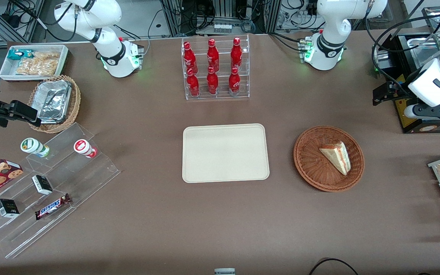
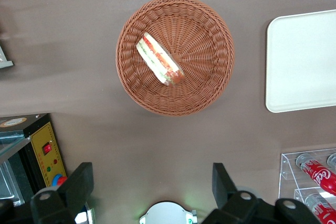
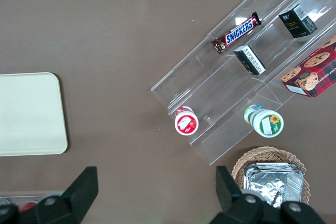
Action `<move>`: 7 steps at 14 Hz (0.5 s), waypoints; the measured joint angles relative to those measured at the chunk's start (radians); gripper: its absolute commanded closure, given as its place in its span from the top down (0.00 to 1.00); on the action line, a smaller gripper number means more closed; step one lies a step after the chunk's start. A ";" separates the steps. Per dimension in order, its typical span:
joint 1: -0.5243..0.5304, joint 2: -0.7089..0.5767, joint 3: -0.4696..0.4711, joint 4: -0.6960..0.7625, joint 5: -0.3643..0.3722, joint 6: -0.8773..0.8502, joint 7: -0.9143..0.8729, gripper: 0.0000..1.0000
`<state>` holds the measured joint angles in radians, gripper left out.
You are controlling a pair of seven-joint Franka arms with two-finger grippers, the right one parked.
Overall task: Place sandwich from basket to tray
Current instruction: 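Move the left gripper over the wicker basket above the wrapped sandwich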
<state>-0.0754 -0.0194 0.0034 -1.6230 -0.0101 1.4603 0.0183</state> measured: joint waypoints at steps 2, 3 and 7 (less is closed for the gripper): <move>-0.001 0.000 0.000 0.001 0.000 0.000 -0.004 1.00; -0.001 0.001 0.000 0.001 0.000 0.000 -0.013 1.00; -0.002 0.027 0.000 -0.018 0.000 -0.003 -0.043 1.00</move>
<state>-0.0774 0.0071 0.0032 -1.6413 -0.0102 1.4578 -0.0248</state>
